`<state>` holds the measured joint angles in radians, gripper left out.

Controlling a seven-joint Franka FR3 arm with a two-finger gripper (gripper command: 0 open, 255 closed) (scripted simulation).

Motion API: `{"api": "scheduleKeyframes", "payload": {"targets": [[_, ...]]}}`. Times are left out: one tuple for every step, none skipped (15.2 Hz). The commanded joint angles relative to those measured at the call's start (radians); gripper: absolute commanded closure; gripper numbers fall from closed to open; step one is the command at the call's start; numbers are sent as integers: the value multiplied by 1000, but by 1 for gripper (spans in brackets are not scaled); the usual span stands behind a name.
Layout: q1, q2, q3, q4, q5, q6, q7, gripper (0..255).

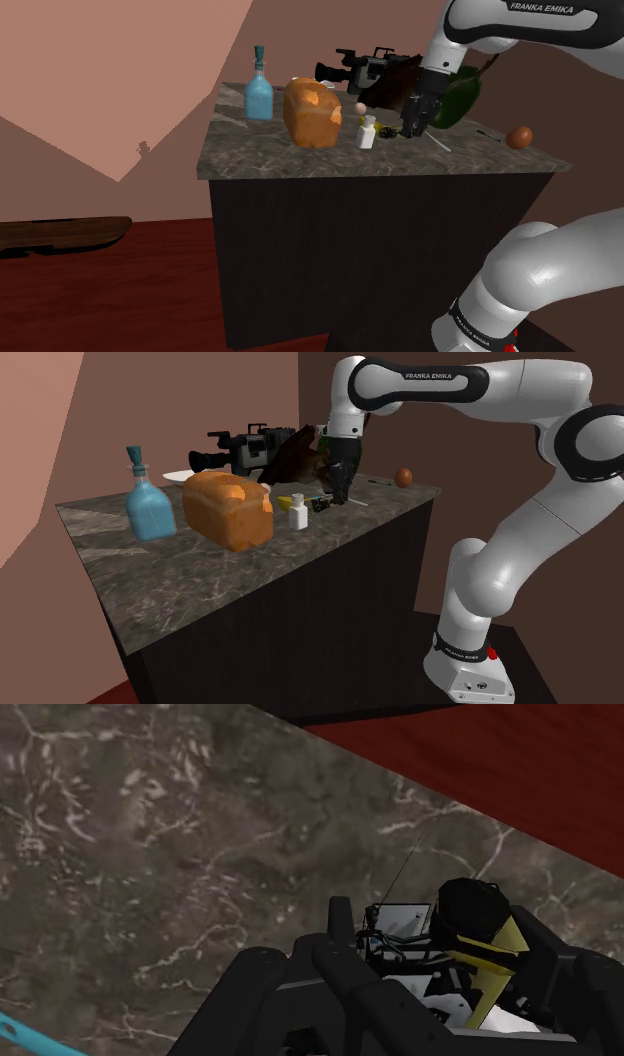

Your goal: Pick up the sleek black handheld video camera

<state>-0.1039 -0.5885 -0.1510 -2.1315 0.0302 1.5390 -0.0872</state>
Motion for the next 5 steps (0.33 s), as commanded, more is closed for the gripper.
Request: {"api": "scheduleKeyframes", "payload": {"targets": [[1,6,1,32,1,-26,2,255],[2,11,1,49,2,-39,3,255],[2,15,1,66,2,-51,4,255],[2,16,1,69,2,-53,4,255],[2,16,1,69,2,-53,4,255]]}}
